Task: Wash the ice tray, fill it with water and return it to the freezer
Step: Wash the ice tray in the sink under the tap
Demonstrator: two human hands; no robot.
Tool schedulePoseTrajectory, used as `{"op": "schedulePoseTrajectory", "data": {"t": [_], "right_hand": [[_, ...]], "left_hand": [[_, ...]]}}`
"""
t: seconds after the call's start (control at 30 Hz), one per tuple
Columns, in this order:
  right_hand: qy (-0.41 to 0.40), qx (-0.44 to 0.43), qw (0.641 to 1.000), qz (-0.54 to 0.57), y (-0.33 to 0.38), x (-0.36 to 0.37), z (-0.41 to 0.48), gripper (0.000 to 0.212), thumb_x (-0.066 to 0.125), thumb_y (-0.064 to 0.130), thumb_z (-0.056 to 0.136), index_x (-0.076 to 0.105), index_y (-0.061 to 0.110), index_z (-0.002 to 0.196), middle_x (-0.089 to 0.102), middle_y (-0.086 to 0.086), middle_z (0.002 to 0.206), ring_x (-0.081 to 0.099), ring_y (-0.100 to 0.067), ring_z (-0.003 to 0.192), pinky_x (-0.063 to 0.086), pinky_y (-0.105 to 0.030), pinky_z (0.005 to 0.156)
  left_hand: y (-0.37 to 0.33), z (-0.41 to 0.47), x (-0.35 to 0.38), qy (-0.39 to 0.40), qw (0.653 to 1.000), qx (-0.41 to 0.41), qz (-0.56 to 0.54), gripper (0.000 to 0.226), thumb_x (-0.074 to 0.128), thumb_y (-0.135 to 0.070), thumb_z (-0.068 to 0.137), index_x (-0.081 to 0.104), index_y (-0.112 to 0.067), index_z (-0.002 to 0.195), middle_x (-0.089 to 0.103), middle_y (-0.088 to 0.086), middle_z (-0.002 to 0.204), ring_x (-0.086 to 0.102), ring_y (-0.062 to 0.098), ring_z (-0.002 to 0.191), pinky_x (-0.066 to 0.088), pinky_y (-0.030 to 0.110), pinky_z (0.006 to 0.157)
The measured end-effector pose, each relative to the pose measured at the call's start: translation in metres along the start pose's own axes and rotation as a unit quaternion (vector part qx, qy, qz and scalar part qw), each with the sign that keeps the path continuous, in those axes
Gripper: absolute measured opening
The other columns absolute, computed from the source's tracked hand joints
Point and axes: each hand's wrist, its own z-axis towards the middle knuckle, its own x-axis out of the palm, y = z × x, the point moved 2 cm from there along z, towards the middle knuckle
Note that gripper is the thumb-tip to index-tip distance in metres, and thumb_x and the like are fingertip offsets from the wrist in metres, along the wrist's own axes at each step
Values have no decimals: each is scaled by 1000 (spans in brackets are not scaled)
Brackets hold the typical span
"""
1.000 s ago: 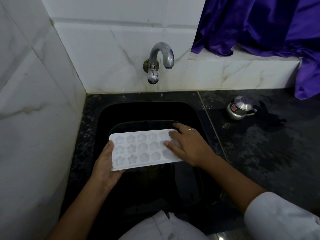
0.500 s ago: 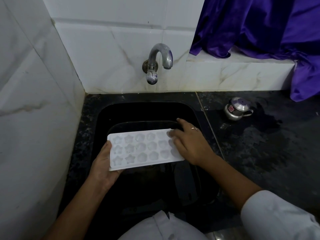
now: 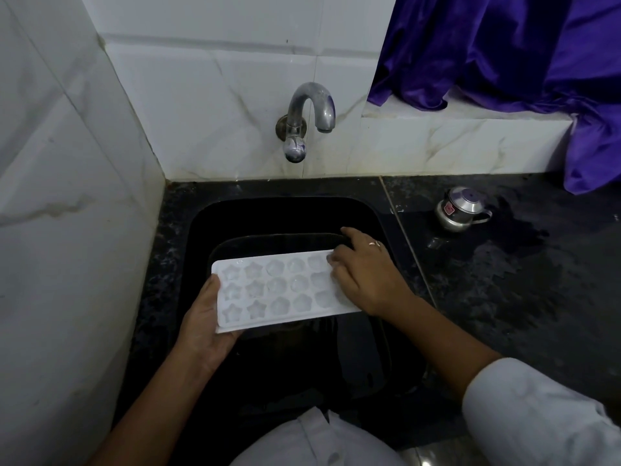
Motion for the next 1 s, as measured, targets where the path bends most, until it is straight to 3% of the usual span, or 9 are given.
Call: {"op": "schedulePoseTrajectory", "data": {"t": [0.23, 0.33, 0.5, 0.67, 0.93, 1.0], "right_hand": [[33, 4, 999, 3, -3, 0, 3, 60, 24, 48, 96, 70, 20, 123, 45, -14, 154, 43, -32, 141, 33, -53, 115], [43, 0, 999, 6, -4, 3, 2, 62, 22, 50, 94, 71, 24, 121, 48, -11, 149, 46, -29, 136, 34, -49, 112], [36, 5, 999, 10, -5, 4, 3, 59, 23, 50, 96, 69, 23, 123, 44, -12, 153, 43, -31, 139, 33, -50, 113], [40, 2, 999, 16, -8, 4, 3, 60, 23, 51, 97, 70, 26, 124, 48, -9, 146, 46, -29, 133, 37, -49, 110], [61, 3, 997, 55, -4, 4, 6, 60, 23, 53, 98, 65, 26, 130, 38, -11, 158, 37, -32, 143, 34, -51, 115], [84, 24, 991, 105, -7, 2, 9, 49, 31, 48, 104, 69, 25, 125, 37, -7, 157, 36, -29, 143, 34, -47, 115]], "left_hand": [[-1, 3, 0, -9, 1000, -8, -6, 56, 49, -48, 104, 59, -11, 145, 70, 19, 136, 71, 36, 119, 65, 50, 79], [-2, 4, -2, -8, 1000, -9, 4, 58, 50, -49, 103, 58, -11, 147, 68, 19, 139, 68, 38, 125, 64, 52, 87], [-2, 1, -1, -22, 1000, -5, 4, 53, 47, -47, 107, 60, -12, 145, 71, 18, 135, 72, 35, 118, 66, 49, 79], [-7, -2, 1, -19, 1000, 19, 12, 49, 46, -43, 109, 61, -12, 144, 71, 17, 133, 73, 33, 116, 66, 46, 80], [-12, 0, 2, -22, 999, 18, 14, 50, 46, -43, 110, 59, -12, 147, 69, 17, 137, 68, 36, 124, 65, 48, 83], [-12, -2, 2, -25, 999, 17, 14, 50, 46, -43, 110, 60, -11, 146, 70, 18, 135, 70, 36, 122, 66, 48, 83]]}}
